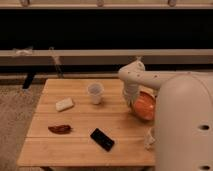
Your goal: Drag the ceramic bowl in a circle
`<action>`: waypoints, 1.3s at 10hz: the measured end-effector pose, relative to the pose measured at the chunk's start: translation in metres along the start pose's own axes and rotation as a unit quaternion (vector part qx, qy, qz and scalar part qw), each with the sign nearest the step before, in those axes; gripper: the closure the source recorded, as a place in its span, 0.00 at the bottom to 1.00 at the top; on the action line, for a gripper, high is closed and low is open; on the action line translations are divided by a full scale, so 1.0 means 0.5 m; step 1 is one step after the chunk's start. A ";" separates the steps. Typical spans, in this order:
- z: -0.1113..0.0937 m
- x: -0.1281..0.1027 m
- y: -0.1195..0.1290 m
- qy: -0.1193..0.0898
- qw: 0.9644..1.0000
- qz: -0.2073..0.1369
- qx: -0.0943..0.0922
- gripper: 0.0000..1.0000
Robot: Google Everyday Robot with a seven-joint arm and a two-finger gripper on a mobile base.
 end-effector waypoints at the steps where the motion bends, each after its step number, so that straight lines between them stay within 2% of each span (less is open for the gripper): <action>1: 0.005 0.021 0.021 0.008 1.000 -0.006 -0.005 1.00; 2: 0.013 0.037 0.050 0.016 1.000 -0.015 -0.012 1.00; 4: 0.024 0.041 0.088 0.025 0.999 -0.028 -0.019 1.00; 7: 0.006 0.008 0.184 0.015 0.997 -0.064 -0.033 1.00; 9: -0.013 -0.029 0.247 0.000 0.995 -0.092 -0.042 1.00; 11: -0.021 -0.072 0.283 -0.014 0.993 -0.109 -0.048 1.00; 13: -0.019 -0.134 0.270 -0.024 0.993 -0.110 -0.041 1.00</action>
